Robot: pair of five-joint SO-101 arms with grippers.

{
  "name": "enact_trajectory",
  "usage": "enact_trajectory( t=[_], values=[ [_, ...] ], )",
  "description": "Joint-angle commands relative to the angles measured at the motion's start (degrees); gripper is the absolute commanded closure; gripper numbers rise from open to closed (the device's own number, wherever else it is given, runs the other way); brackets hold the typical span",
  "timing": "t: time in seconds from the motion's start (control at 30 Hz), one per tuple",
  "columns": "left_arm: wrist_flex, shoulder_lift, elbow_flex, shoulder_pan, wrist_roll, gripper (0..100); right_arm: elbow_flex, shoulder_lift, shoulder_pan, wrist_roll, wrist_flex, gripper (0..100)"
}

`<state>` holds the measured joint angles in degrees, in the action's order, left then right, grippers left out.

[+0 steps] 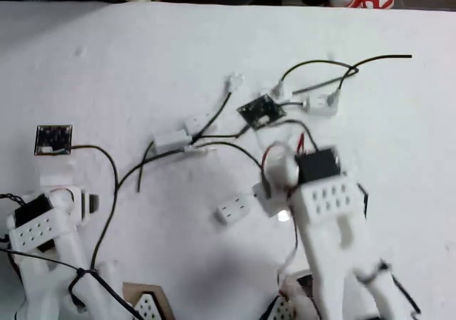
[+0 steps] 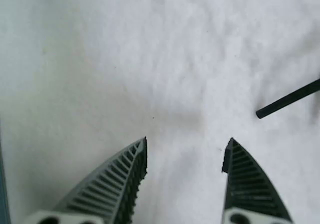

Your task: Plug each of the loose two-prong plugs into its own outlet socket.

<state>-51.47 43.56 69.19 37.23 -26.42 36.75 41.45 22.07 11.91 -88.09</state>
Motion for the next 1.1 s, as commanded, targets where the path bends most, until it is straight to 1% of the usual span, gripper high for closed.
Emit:
enact_trajectory(
  t=[0.0, 0.1, 0.23, 0.37, 0.5, 0.7, 0.87, 1.0, 1.07],
  values=[
    [0.79, 0.84, -0.26, 0.13, 0.09, 75, 7.38, 11.03, 4.18, -5.01, 11.56, 98.1],
    [0.79, 0.84, -0.26, 0.13, 0.09, 75, 17.76, 19.30, 7.34, -6.59, 21.58, 98.1],
    [0.79, 0.84, -0.26, 0.13, 0.09, 75, 30.07, 28.70, 10.59, -6.77, 33.36, 98.1],
    [0.79, 0.84, -0.26, 0.13, 0.09, 75, 41.58, 35.74, 12.53, -6.77, 44.97, 98.1],
    [0.79, 0.84, -0.26, 0.13, 0.09, 75, 50.99, 40.84, 12.53, -6.51, 51.82, 98.1],
    [0.79, 0.84, -0.26, 0.13, 0.09, 75, 60.57, 50.42, 12.62, -6.77, 55.34, 98.1],
    [0.79, 0.84, -0.26, 0.13, 0.09, 75, 60.48, 57.63, 13.05, -7.21, 49.89, 98.1],
    [0.79, 0.84, -0.26, 0.13, 0.09, 75, 60.13, 61.67, 16.92, -8.35, 42.24, 98.1],
    [0.79, 0.84, -0.26, 0.13, 0.00, 75, 60.13, 61.67, 17.54, -8.35, 40.48, 98.1]
  ],
)
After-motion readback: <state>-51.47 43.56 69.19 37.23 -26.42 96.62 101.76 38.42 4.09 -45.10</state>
